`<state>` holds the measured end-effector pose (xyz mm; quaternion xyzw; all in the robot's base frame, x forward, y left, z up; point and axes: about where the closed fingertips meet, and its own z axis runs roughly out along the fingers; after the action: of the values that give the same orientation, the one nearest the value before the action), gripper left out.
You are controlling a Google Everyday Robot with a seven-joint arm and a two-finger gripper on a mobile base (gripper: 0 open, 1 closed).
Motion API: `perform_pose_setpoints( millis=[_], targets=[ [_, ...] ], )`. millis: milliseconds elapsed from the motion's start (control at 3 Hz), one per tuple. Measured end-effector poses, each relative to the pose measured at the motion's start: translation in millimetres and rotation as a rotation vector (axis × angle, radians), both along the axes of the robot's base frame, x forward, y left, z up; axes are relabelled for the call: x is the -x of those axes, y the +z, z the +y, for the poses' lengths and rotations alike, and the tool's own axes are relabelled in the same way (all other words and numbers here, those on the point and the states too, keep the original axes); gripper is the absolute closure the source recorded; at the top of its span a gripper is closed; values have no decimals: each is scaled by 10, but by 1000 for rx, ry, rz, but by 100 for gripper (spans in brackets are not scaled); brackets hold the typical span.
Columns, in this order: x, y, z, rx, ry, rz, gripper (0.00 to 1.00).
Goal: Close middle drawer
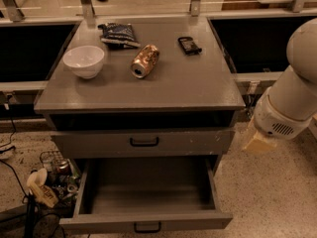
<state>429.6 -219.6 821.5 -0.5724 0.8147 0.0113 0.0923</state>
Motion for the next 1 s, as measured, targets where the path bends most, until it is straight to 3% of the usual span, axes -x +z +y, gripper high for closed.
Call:
perform_pose_setpoints(
  millis=[667,1000],
  targets=[
    [241,-369,-11,39,27,3,100],
    [288,-694,5,72,68,66,100]
  ],
)
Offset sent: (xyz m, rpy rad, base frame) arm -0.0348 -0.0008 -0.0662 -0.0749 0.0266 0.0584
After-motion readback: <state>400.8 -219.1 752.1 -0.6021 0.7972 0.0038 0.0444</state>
